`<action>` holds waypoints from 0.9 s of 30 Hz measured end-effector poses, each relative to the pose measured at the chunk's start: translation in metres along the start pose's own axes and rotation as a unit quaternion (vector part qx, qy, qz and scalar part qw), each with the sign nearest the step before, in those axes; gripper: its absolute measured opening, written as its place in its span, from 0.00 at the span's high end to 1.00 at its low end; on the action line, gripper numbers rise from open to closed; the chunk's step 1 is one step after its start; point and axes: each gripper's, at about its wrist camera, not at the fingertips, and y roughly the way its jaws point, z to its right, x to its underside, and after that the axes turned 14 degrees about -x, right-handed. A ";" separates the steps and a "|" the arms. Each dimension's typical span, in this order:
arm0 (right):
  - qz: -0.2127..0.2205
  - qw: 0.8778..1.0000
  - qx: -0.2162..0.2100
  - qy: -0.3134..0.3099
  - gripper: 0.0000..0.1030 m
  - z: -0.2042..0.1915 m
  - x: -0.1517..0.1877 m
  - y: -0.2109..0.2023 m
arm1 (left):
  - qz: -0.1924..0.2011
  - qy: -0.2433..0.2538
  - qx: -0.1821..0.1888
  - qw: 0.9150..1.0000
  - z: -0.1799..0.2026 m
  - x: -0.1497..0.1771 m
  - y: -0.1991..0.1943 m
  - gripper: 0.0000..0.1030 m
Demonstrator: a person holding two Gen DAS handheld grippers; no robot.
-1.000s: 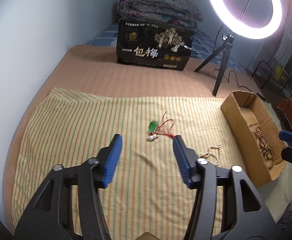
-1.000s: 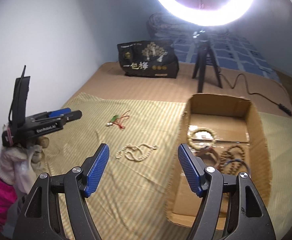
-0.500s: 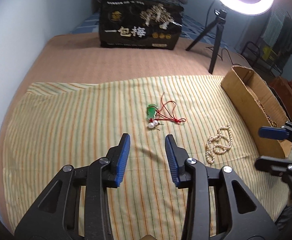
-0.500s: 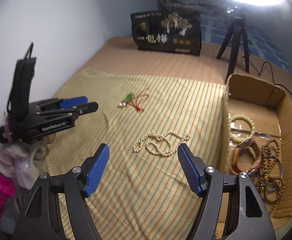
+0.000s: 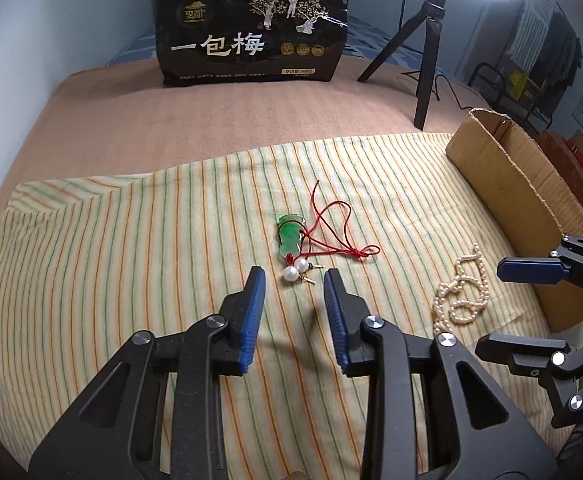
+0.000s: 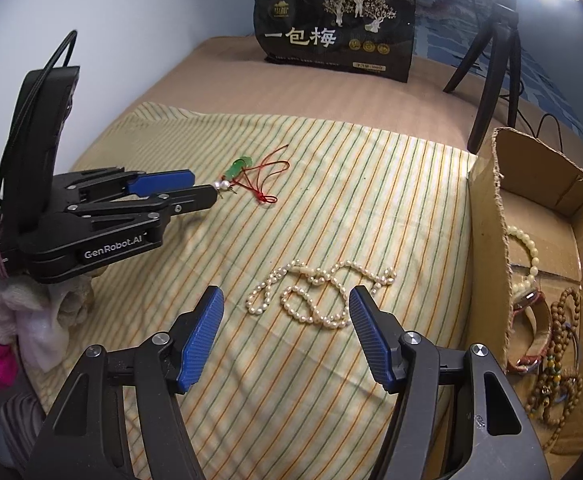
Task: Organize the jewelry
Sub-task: 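Grasp a white pearl beside the green pendant with the left tool while the right tool approaches the pearl strand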
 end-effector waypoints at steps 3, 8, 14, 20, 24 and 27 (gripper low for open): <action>-0.005 1.000 0.003 0.000 0.38 0.002 -0.002 0.005 | 0.001 -0.001 0.001 1.000 -0.001 -0.002 0.004 0.74; -0.007 1.000 0.007 0.004 0.38 0.008 -0.004 0.012 | 0.003 0.005 0.007 1.000 0.000 -0.002 0.008 0.80; -0.010 1.000 0.012 0.008 0.38 0.014 -0.008 0.018 | 0.001 0.007 0.009 1.000 0.000 -0.003 0.012 0.88; -0.014 1.000 0.018 0.010 0.38 0.016 -0.009 0.022 | 0.004 0.017 0.002 1.000 0.002 -0.002 0.011 0.90; -0.018 1.000 0.017 0.013 0.38 0.017 -0.010 0.025 | 0.006 0.017 0.002 1.000 0.000 0.002 0.009 0.90; -0.020 1.000 0.018 0.015 0.38 0.017 -0.012 0.029 | 0.006 0.017 0.003 1.000 -0.001 0.004 0.008 0.90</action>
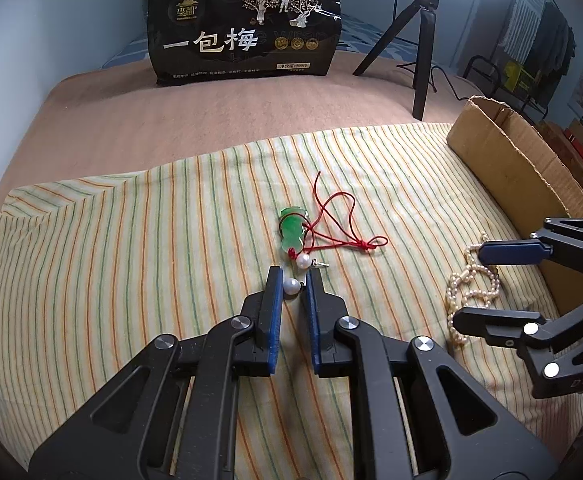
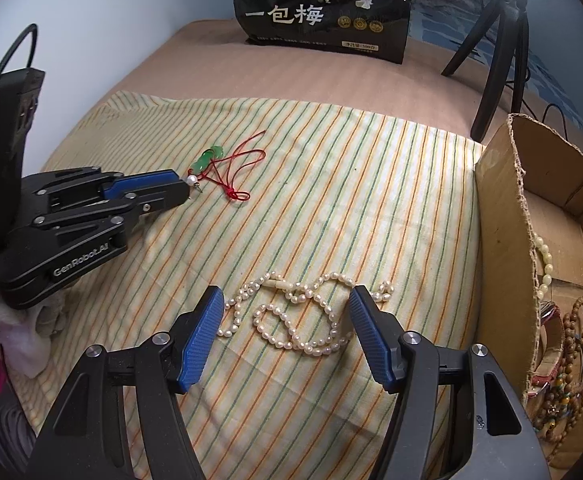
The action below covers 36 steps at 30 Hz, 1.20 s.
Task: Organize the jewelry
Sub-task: 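Grasp a white pearl beside the green pendant with the left tool while the right tool approaches the pearl strand, then grasp the white pearl strand with the right tool while the left tool holds the pearl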
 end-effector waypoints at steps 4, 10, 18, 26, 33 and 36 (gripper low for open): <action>-0.010 1.000 -0.001 -0.004 0.37 -0.003 0.000 0.006 | -0.002 0.000 -0.001 1.000 -0.001 0.003 -0.001 0.91; -0.019 1.000 0.001 -0.010 0.37 -0.004 -0.001 0.011 | -0.003 -0.005 0.000 1.000 -0.003 0.006 -0.003 0.91; -0.020 1.000 -0.017 -0.007 0.88 -0.003 0.000 0.008 | -0.007 -0.014 -0.002 1.000 -0.004 0.009 -0.008 0.91; -0.011 1.000 -0.028 -0.006 0.94 -0.010 0.004 0.003 | -0.004 -0.021 -0.007 1.000 -0.002 0.012 -0.027 0.91; 0.004 0.999 -0.035 -0.026 0.95 -0.024 0.011 -0.014 | 0.007 -0.023 -0.008 1.000 0.005 0.009 -0.048 0.91; 0.011 0.999 -0.038 -0.032 0.95 -0.026 0.012 -0.025 | 0.013 -0.023 -0.006 1.000 0.009 0.009 -0.059 0.91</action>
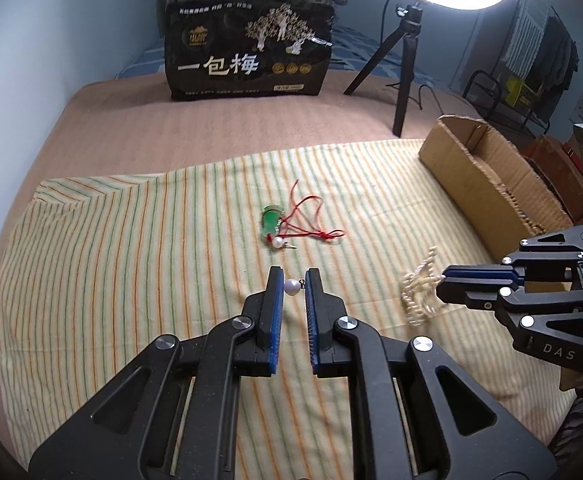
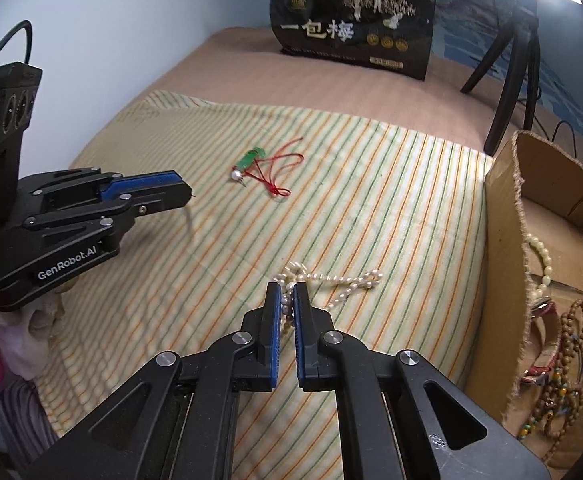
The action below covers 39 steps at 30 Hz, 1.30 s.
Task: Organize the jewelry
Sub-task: 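Grasp the white pearl strand with the right tool while the left tool holds the pearl, then lift the pearl and pearl strand and carry both tools over the box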
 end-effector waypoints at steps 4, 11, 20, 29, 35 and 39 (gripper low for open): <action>0.014 1.000 -0.003 -0.007 0.95 -0.001 0.002 -0.019 | 0.008 -0.003 0.003 1.000 0.006 0.000 -0.016 0.91; 0.037 0.999 -0.008 -0.013 0.95 -0.008 0.005 -0.050 | 0.025 -0.010 0.014 1.000 0.018 -0.003 -0.044 0.91; 0.069 0.997 -0.015 -0.025 0.95 -0.016 0.010 -0.091 | 0.039 -0.018 0.024 0.999 0.034 -0.003 -0.072 0.91; 0.100 0.994 -0.022 -0.033 0.95 -0.020 0.018 -0.131 | 0.053 -0.017 0.036 0.998 0.059 -0.008 -0.097 0.91; 0.125 0.991 -0.021 -0.036 0.95 -0.016 0.023 -0.163 | 0.061 -0.008 0.052 0.997 0.081 -0.015 -0.110 0.91; 0.146 0.988 -0.017 -0.036 0.95 -0.010 0.026 -0.188 | 0.066 0.000 0.061 0.996 0.098 -0.019 -0.118 0.91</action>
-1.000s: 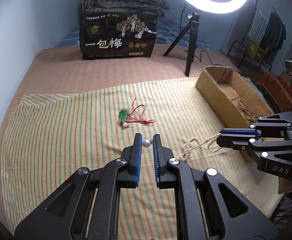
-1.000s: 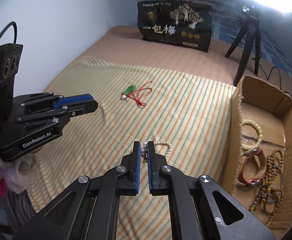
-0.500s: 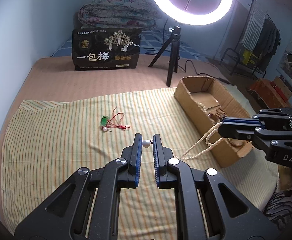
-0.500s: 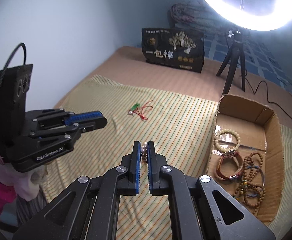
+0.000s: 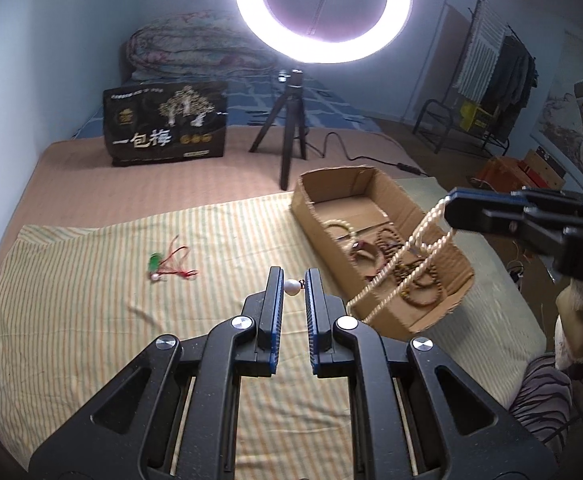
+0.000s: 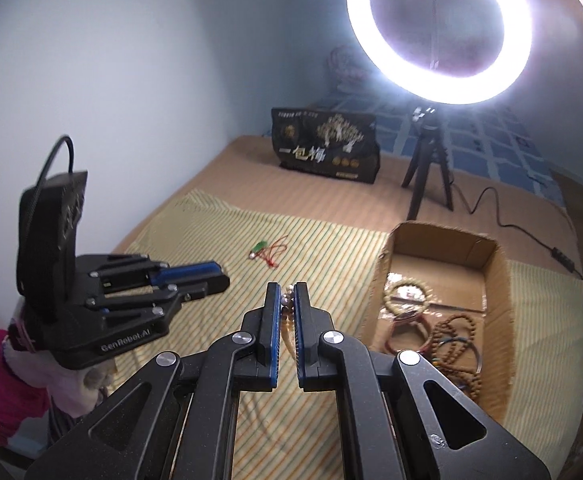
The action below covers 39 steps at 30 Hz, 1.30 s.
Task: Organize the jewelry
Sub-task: 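Lift the pearl and pearl strand and carry both tools over the box, then lower the pearl and pearl strand into the box and open both tools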
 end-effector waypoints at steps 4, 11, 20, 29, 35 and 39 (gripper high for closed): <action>0.018 1.000 0.006 0.003 0.95 0.007 -0.003 -0.020 | 0.006 0.008 0.010 1.000 0.017 -0.005 -0.004 0.91; 0.036 0.999 0.028 0.010 0.95 0.027 -0.005 -0.042 | 0.009 0.022 0.025 0.999 0.046 -0.013 0.000 0.91; 0.055 0.996 0.055 0.036 0.95 0.066 -0.003 -0.058 | 0.006 0.040 0.042 0.998 0.084 -0.021 0.016 0.91; 0.060 0.994 0.077 0.058 0.95 0.104 -0.005 -0.056 | -0.006 0.046 0.055 0.997 0.107 -0.022 0.035 0.91; 0.061 0.992 0.084 0.071 0.95 0.125 -0.004 -0.052 | -0.018 0.050 0.060 0.997 0.118 -0.021 0.051 0.91; 0.056 0.992 0.089 0.077 0.95 0.139 -0.004 -0.047 | -0.024 0.052 0.061 0.996 0.125 -0.020 0.060 0.91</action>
